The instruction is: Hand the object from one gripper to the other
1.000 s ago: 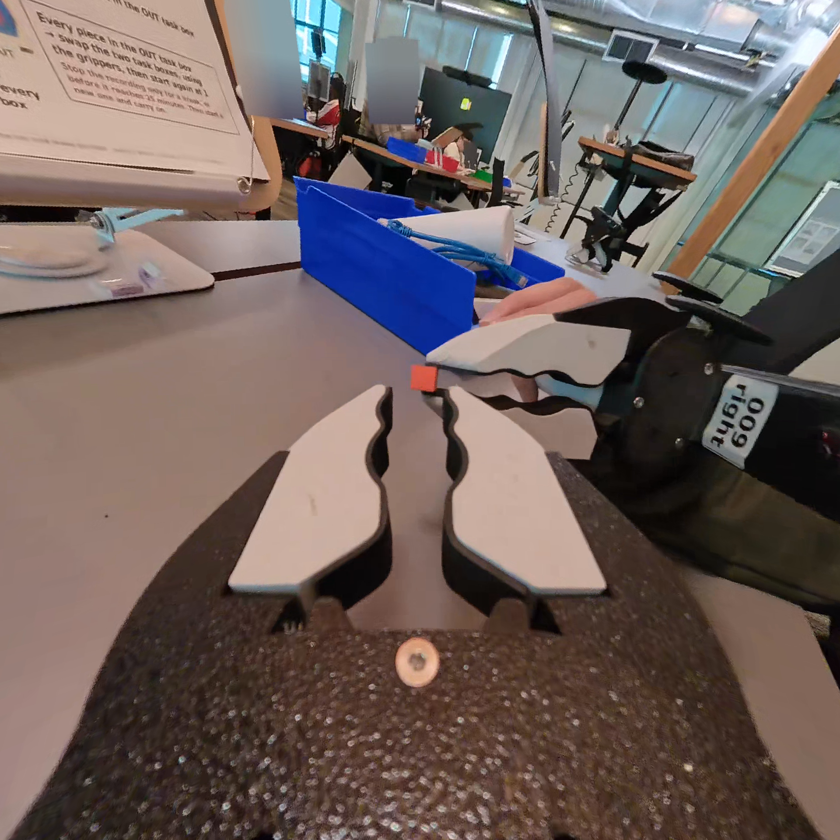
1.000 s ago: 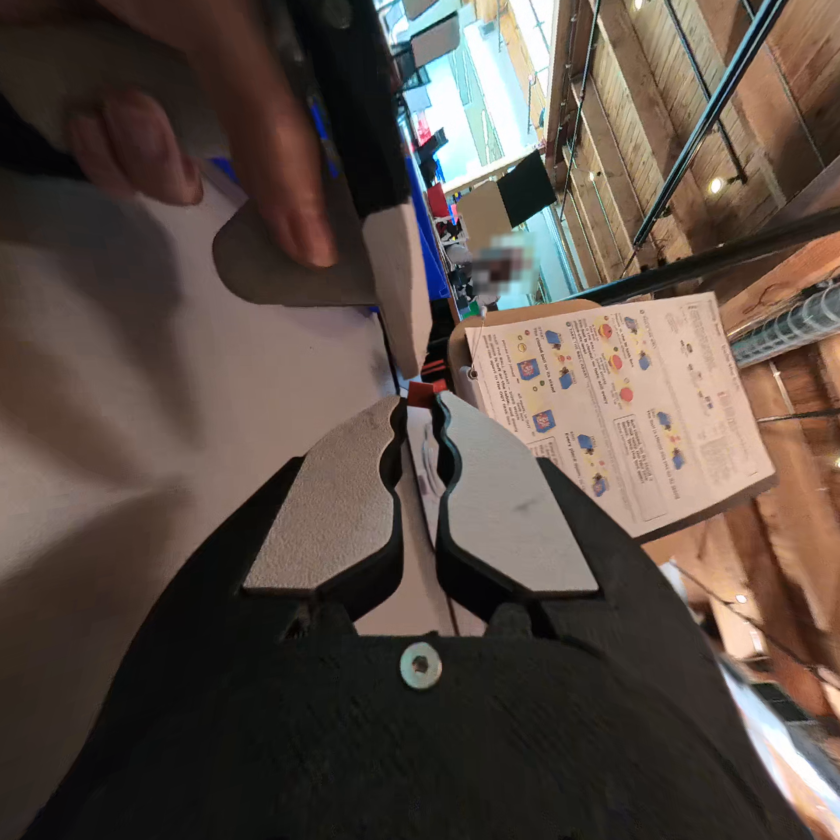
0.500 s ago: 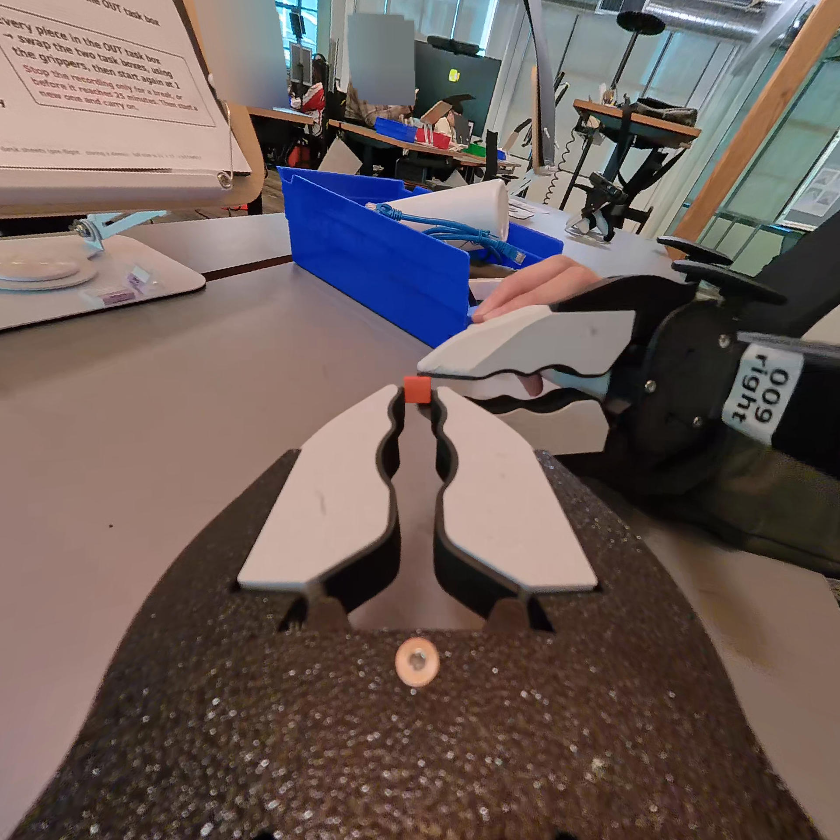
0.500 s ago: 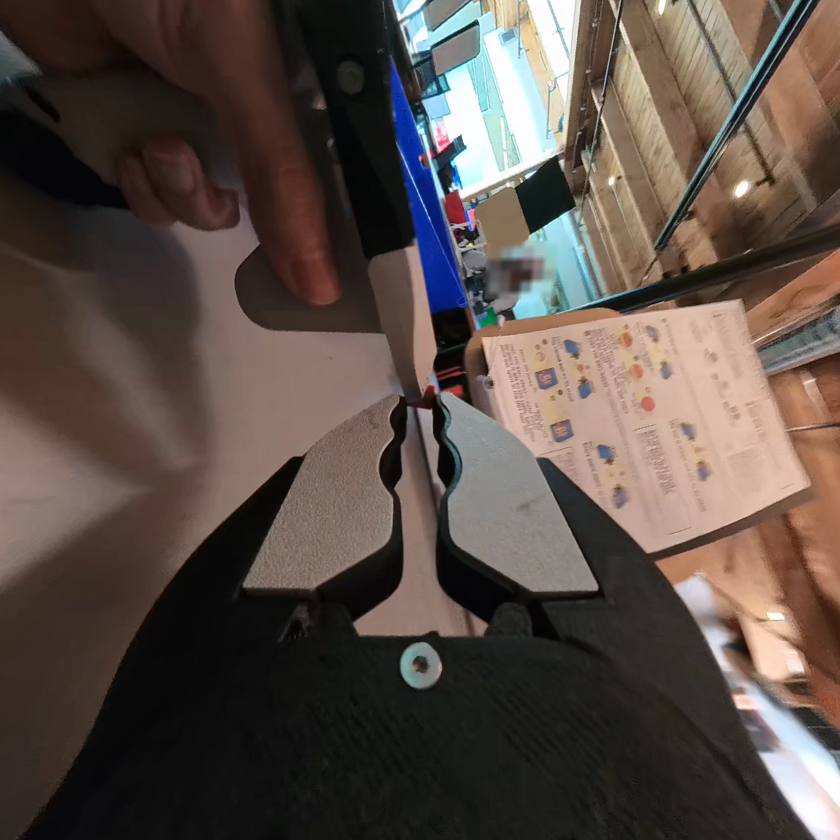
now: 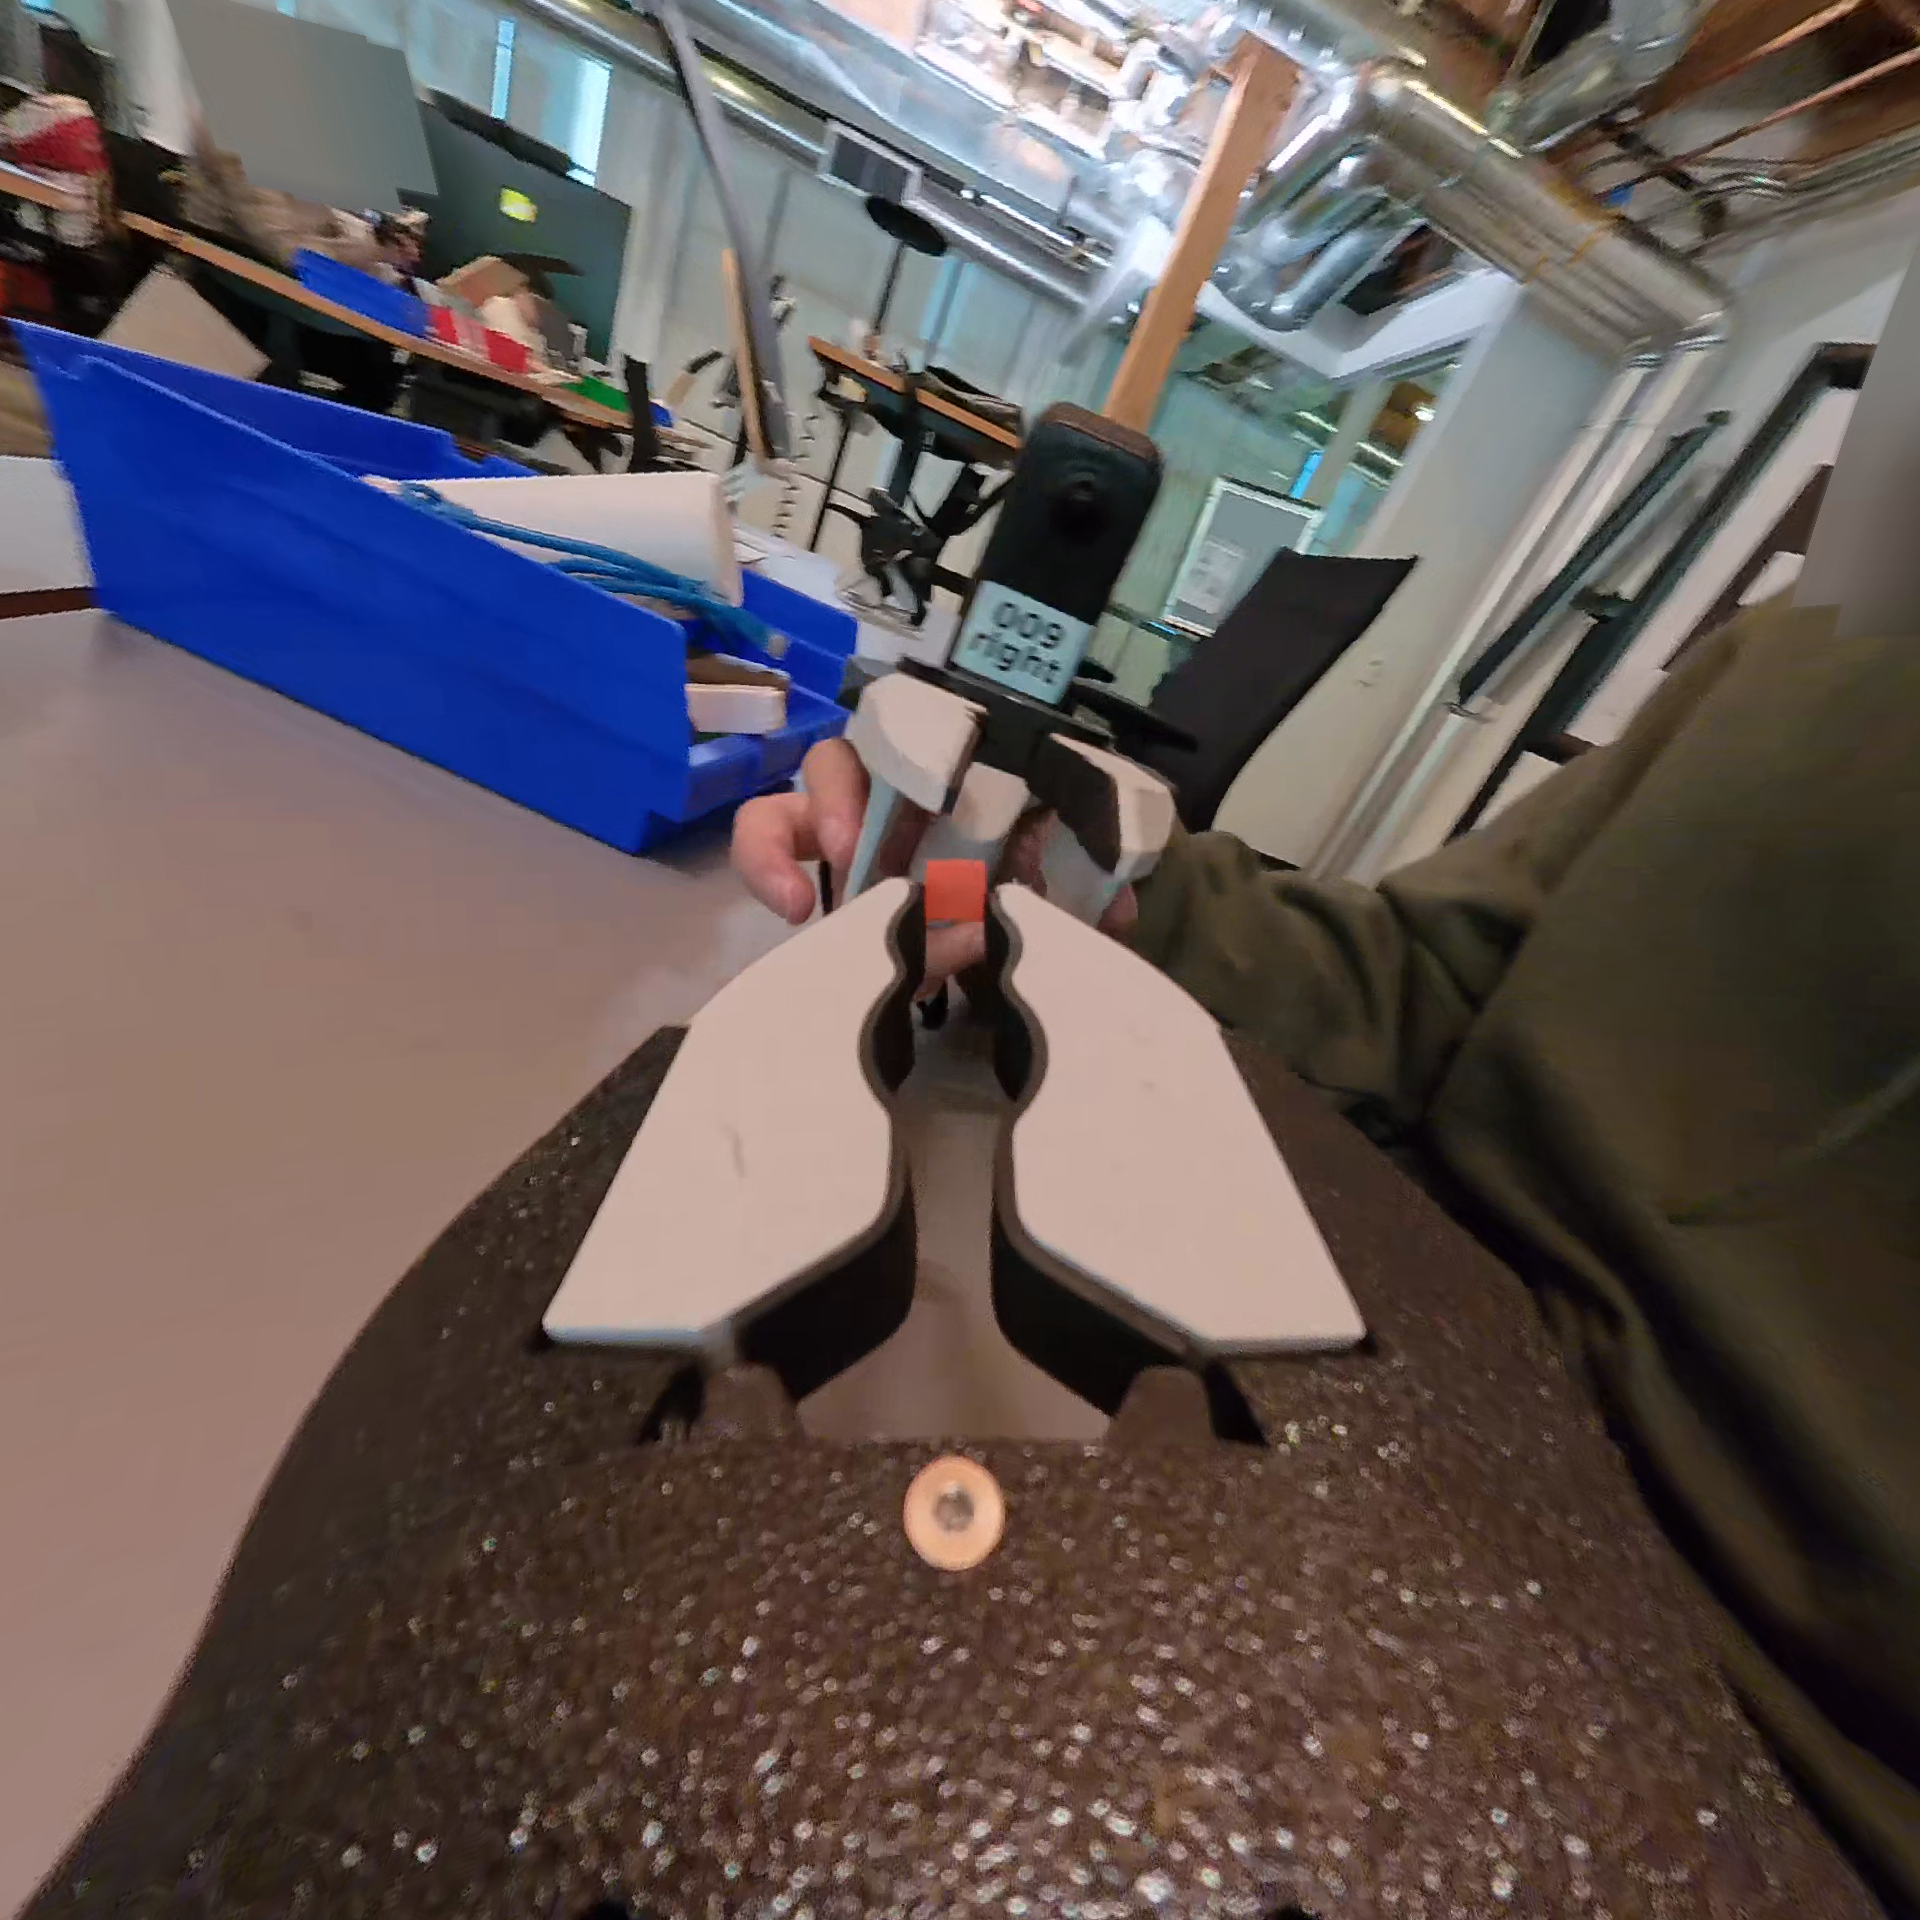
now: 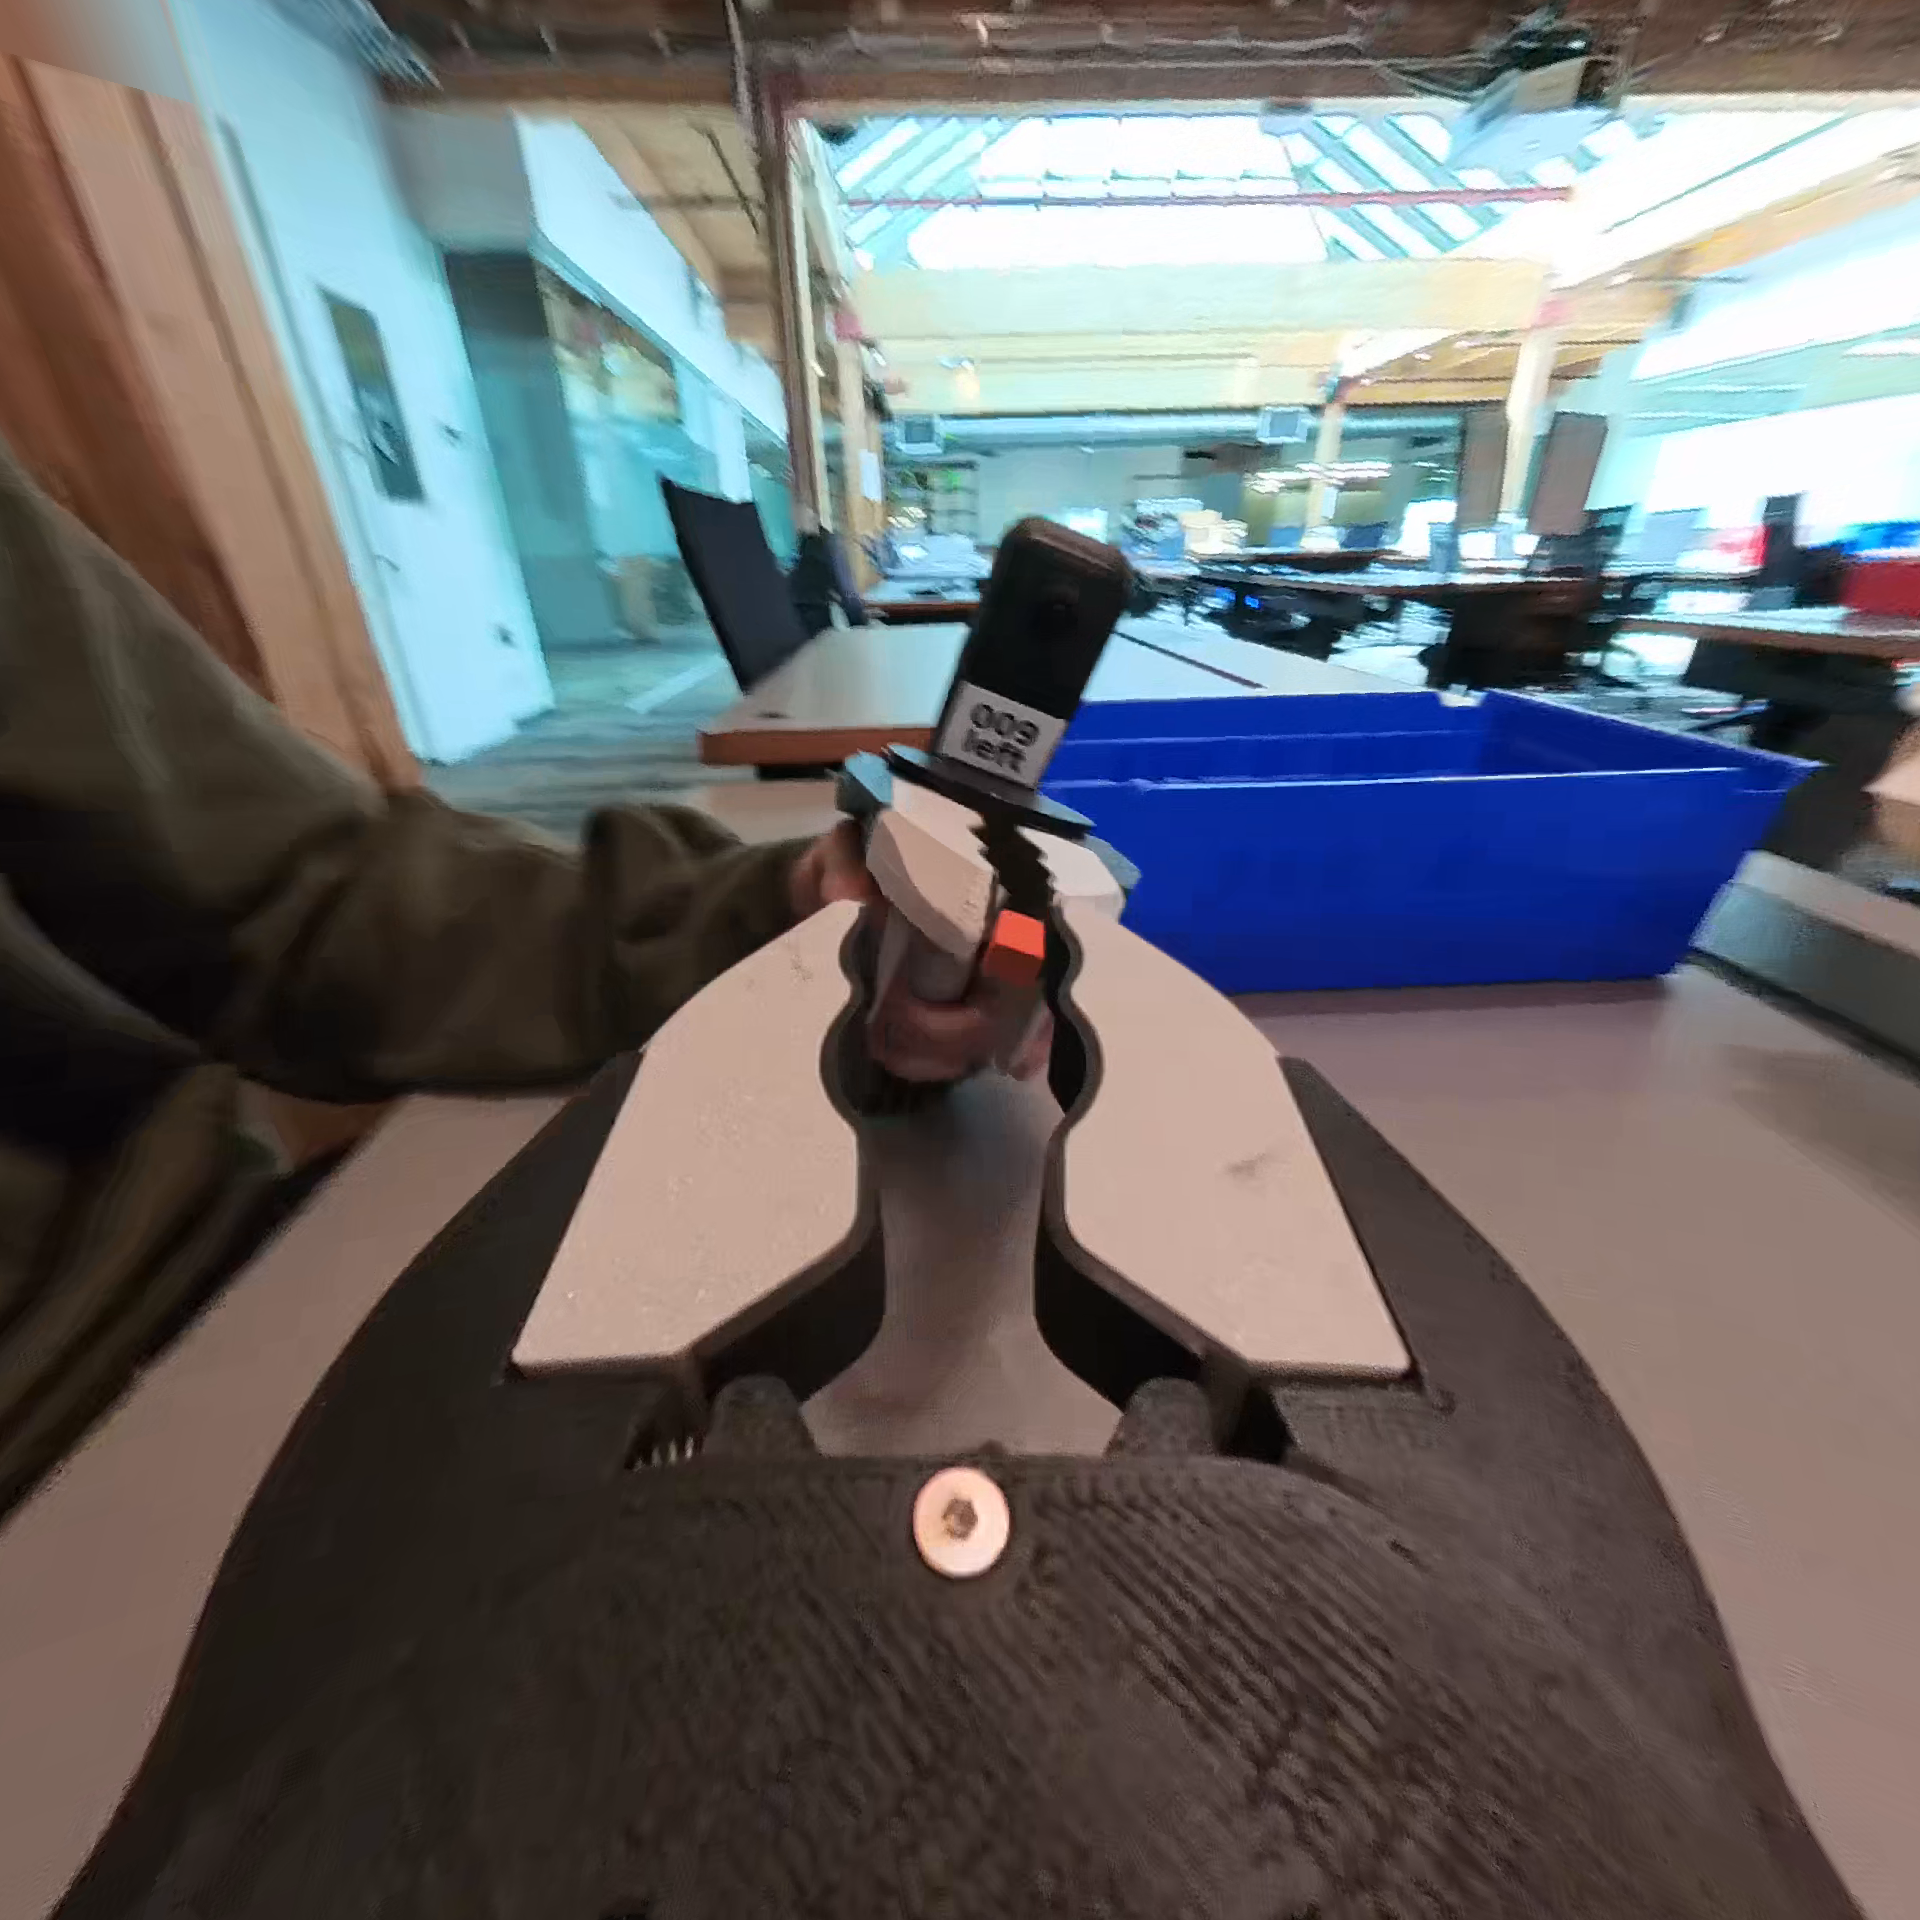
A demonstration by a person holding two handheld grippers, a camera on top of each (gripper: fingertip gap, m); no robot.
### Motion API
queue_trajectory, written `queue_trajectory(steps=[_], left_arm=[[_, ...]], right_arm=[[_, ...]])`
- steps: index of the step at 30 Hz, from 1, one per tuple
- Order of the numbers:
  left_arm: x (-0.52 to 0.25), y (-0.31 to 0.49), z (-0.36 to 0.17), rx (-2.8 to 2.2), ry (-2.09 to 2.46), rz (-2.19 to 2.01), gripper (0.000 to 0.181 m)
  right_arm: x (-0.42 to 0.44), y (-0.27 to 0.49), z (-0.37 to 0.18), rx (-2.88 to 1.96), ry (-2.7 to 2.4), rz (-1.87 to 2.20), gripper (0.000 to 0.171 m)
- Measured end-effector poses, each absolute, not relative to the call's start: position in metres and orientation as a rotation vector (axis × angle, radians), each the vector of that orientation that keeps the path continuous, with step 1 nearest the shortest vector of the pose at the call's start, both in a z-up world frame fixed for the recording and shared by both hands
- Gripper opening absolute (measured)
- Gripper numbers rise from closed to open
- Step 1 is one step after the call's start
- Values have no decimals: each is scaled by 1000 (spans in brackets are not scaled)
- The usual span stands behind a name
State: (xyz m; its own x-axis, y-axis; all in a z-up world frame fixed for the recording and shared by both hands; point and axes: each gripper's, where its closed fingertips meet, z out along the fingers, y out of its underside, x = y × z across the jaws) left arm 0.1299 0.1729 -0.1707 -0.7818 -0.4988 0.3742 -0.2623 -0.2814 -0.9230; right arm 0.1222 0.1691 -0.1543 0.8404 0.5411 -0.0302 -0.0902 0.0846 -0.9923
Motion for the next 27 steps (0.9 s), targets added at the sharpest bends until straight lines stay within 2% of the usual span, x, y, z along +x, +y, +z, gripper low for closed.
queue_trajectory(steps=[3, 5, 7, 11, 13, 21, 23, 27], left_arm=[[124, 168, -166, -832, 1779, -2195, 10], [121, 167, -162, -716, 1747, -2128, 10], [120, 167, -158, -633, 1719, -2066, 10], [121, 172, -149, -514, 1616, -1926, 10], [121, 173, -149, -482, 1621, -1873, 10], [124, 163, -162, -411, 1696, -1715, 10], [125, 163, -161, -412, 1683, -1714, 10], [129, 167, -163, -430, 1677, -1661, 10]], right_arm=[[124, 168, -151, -1411, -299, 657, 21], [130, 174, -157, -1458, -198, 753, 30], [133, 179, -163, -1478, -101, 839, 27], [120, 179, -164, -1445, 21, 1200, 31], [120, 176, -155, -1354, 62, 1321, 24], [116, 175, -152, -1302, 118, 1478, 25], [115, 175, -154, -1320, 112, 1465, 16], [119, 177, -157, -1331, 141, 1449, 13]])
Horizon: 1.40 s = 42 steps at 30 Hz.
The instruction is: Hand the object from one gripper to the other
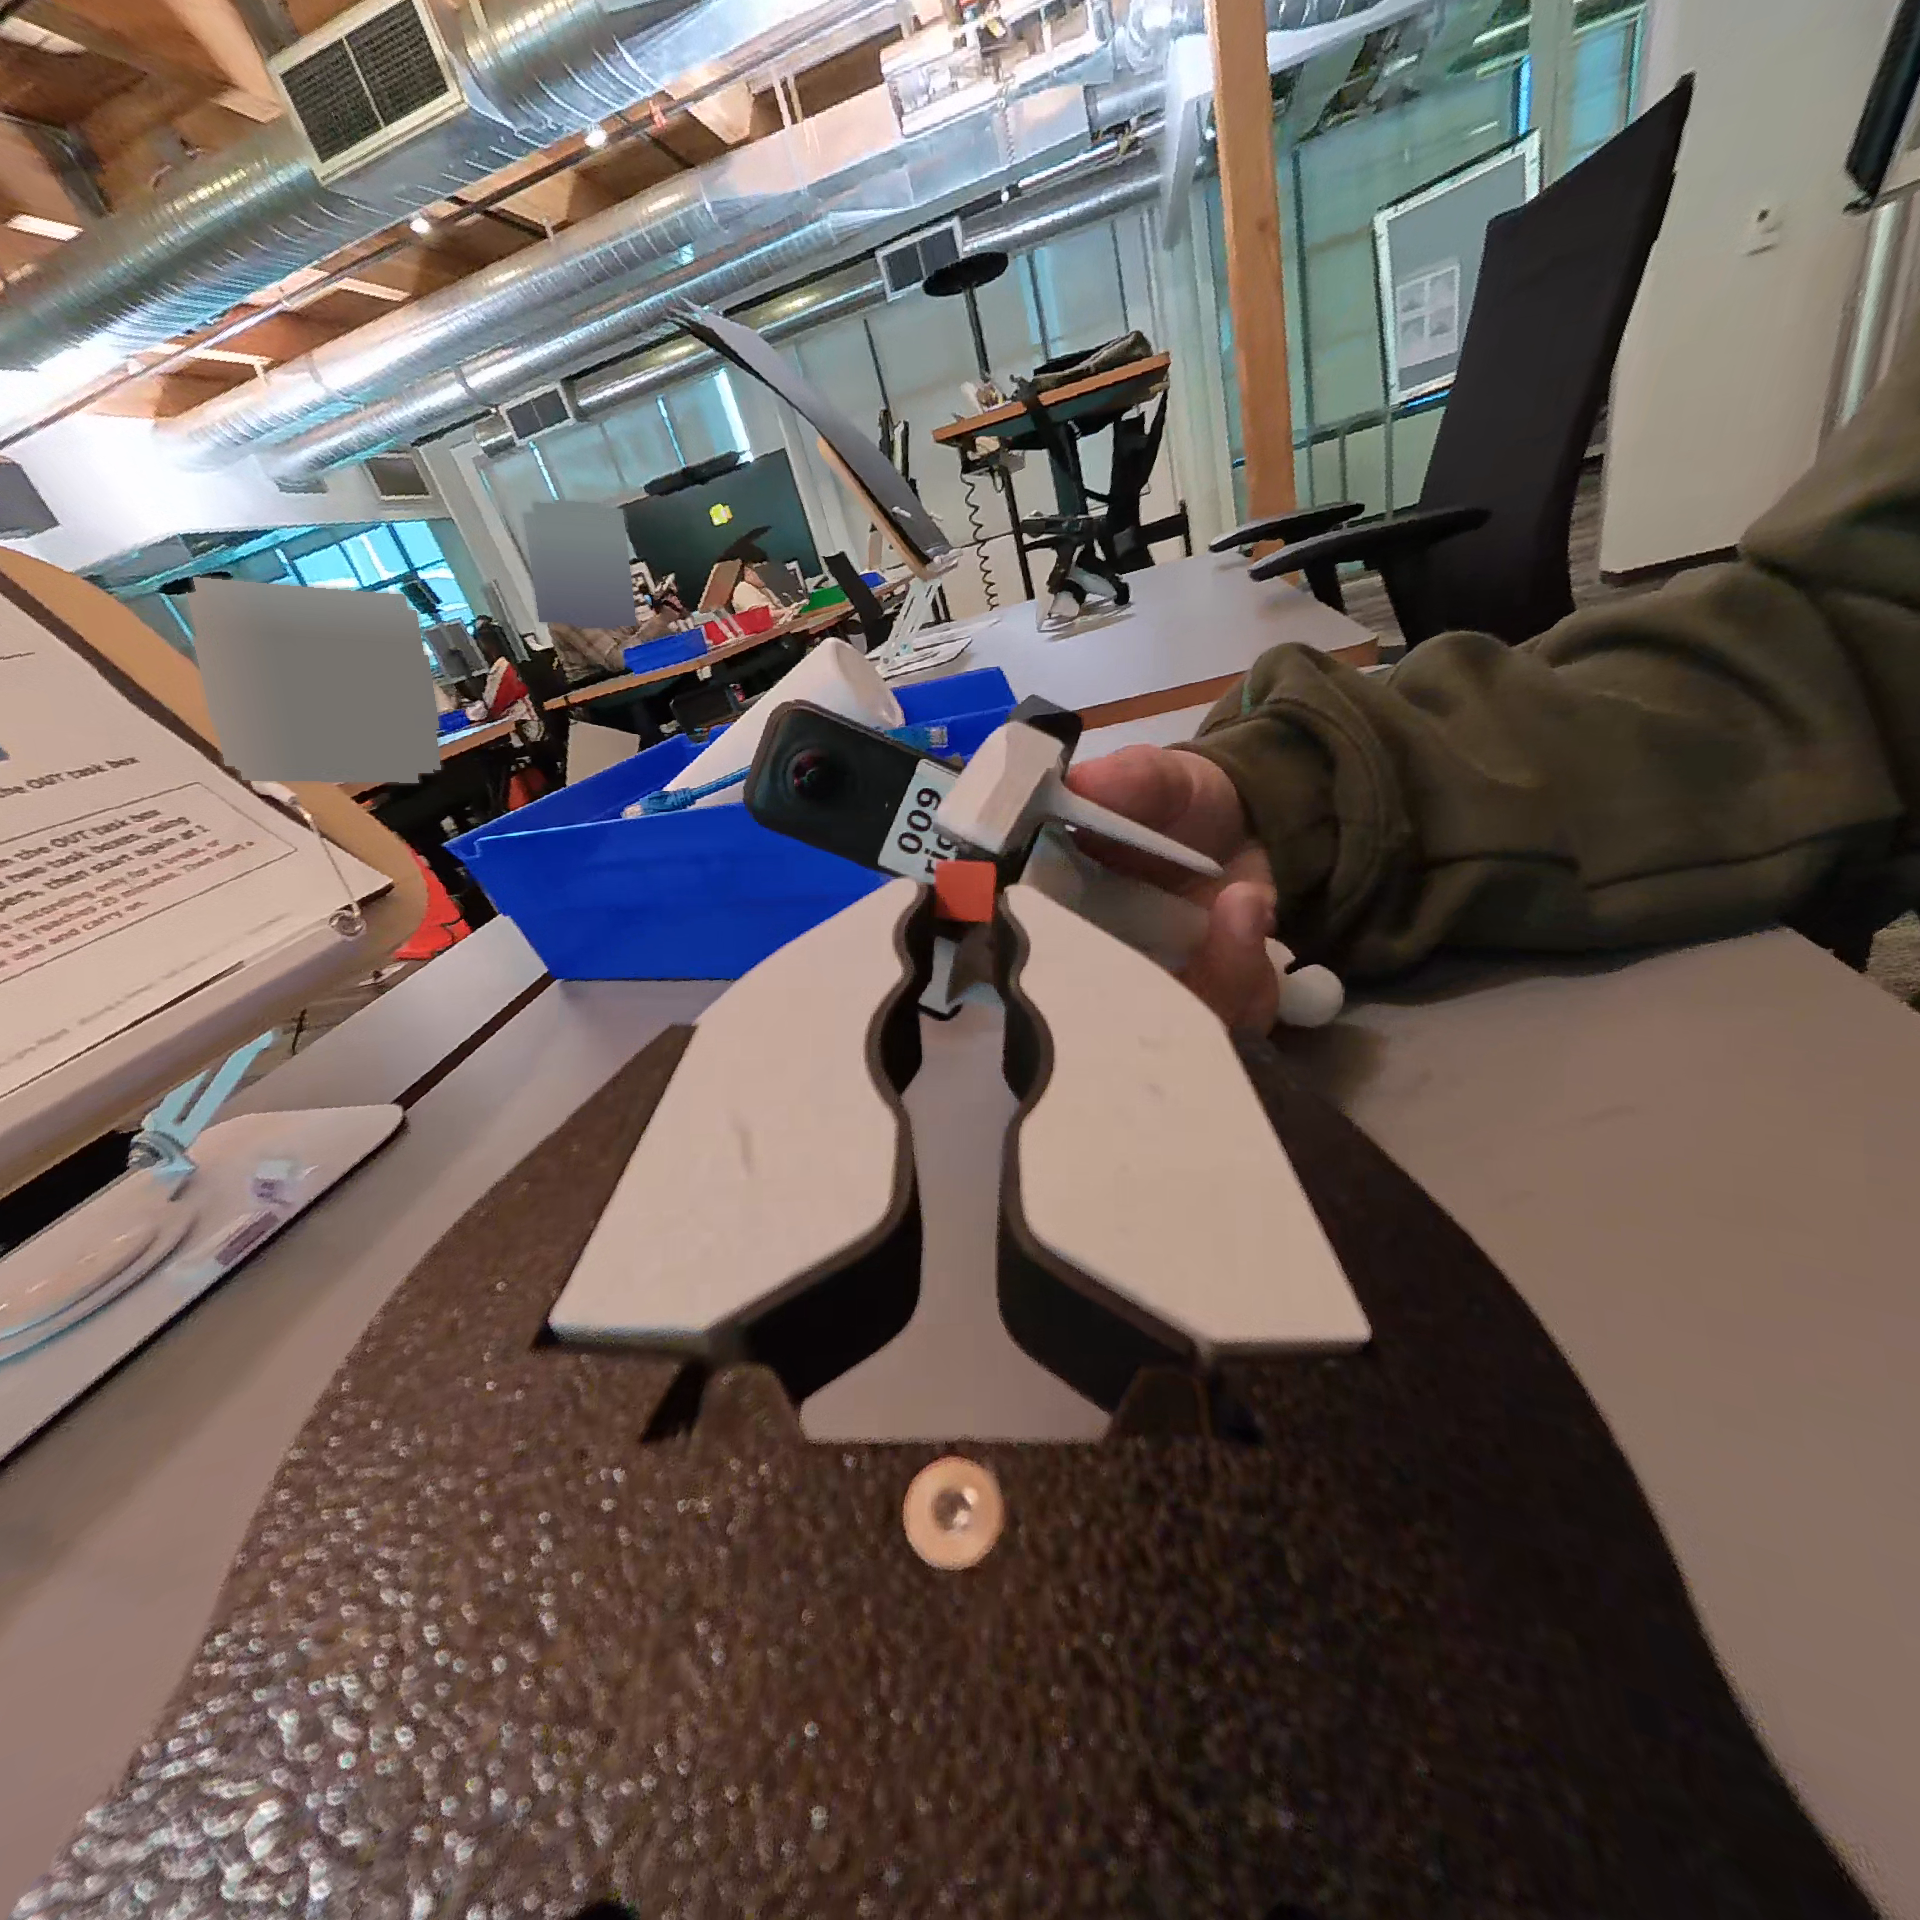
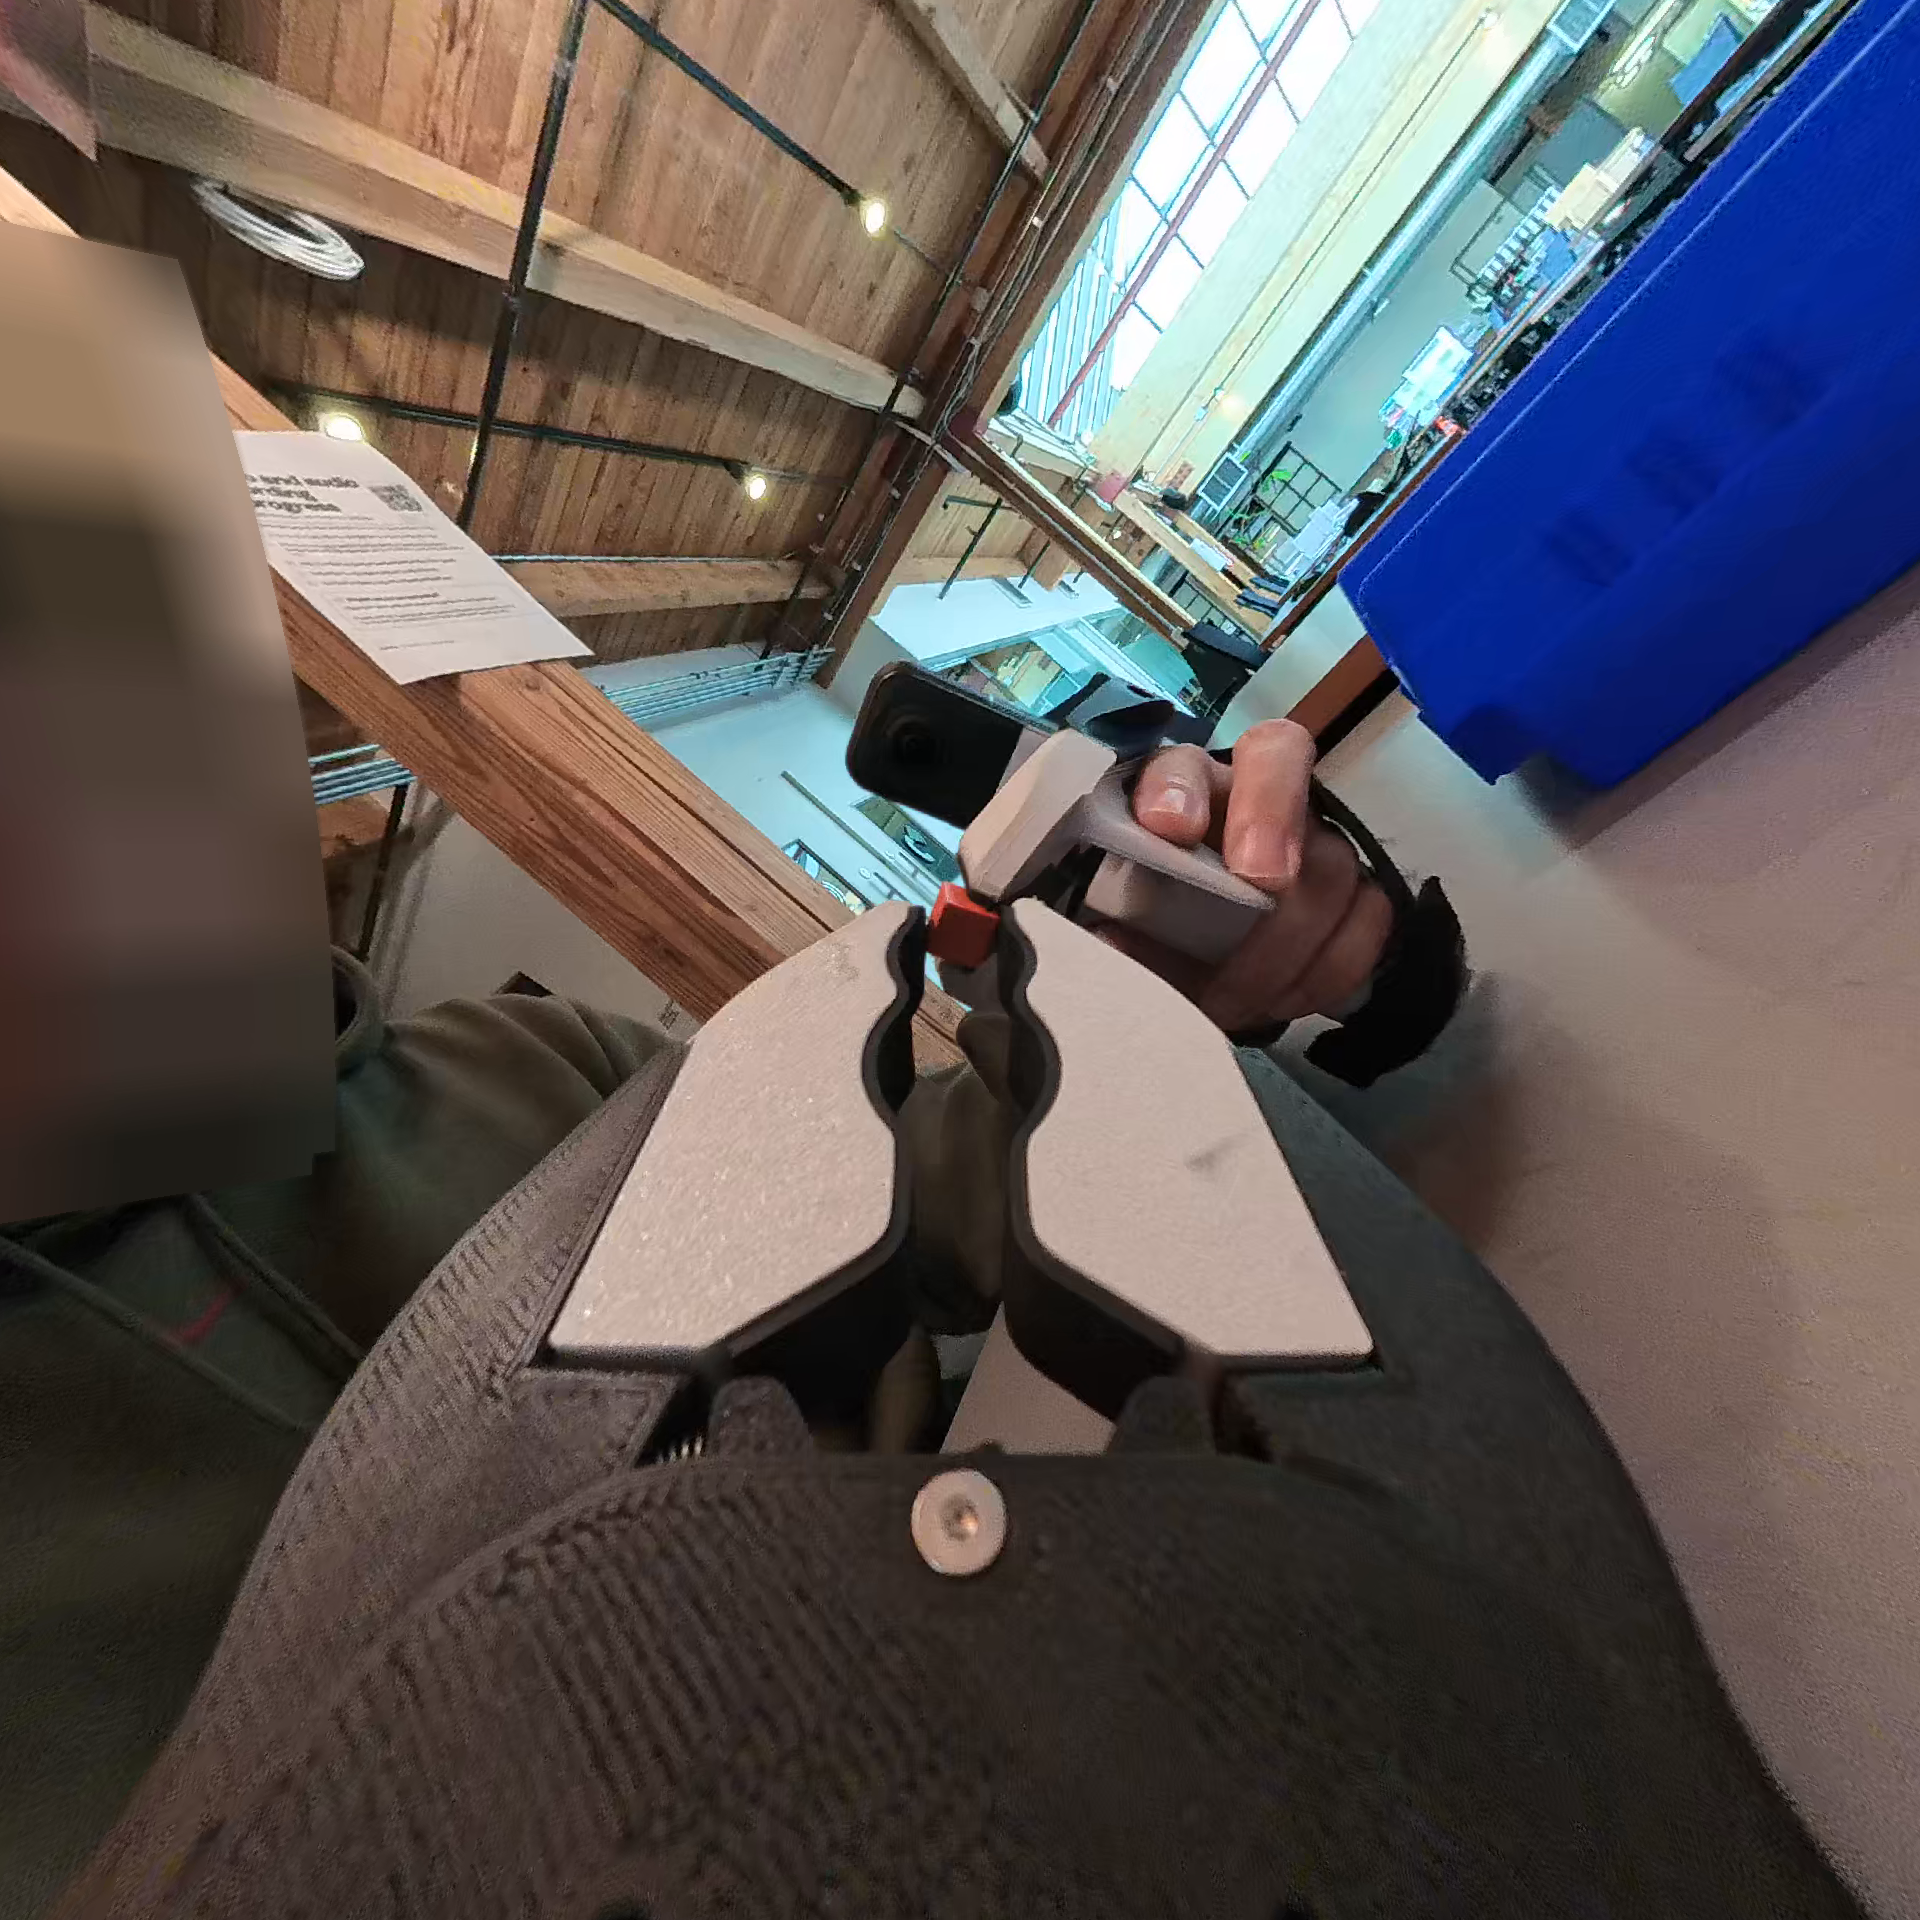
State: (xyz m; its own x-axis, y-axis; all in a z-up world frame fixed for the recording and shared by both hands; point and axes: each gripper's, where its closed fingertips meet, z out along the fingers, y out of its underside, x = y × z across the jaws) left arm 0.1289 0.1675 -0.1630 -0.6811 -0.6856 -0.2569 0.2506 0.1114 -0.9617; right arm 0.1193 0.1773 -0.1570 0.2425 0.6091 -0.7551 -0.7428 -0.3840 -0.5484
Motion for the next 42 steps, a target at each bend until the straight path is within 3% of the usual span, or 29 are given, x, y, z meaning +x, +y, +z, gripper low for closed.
queue_trajectory(steps=[8, 13, 21, 28, 38, 42], left_arm=[[145, 180, -167, -543, 1620, -1501, 13], [156, 194, -165, -645, 1515, -1343, 27], [146, 192, -152, -1059, 1486, -2120, 33], [139, 173, -167, -1231, 1650, -2350, 32], [127, 167, -165, -1238, 1702, -2543, 12], [128, 168, -167, -1238, 1699, -2541, 12]], right_arm=[[135, 191, -161, -1333, 227, 1283, 12], [154, 201, -161, -1290, 281, 1013, 11], [160, 187, -149, -1379, -256, 74, 10], [139, 187, -162, -1348, -793, -657, 10], [125, 186, -159, -1285, -888, -728, 10], [125, 187, -161, -1298, -878, -717, 10]])
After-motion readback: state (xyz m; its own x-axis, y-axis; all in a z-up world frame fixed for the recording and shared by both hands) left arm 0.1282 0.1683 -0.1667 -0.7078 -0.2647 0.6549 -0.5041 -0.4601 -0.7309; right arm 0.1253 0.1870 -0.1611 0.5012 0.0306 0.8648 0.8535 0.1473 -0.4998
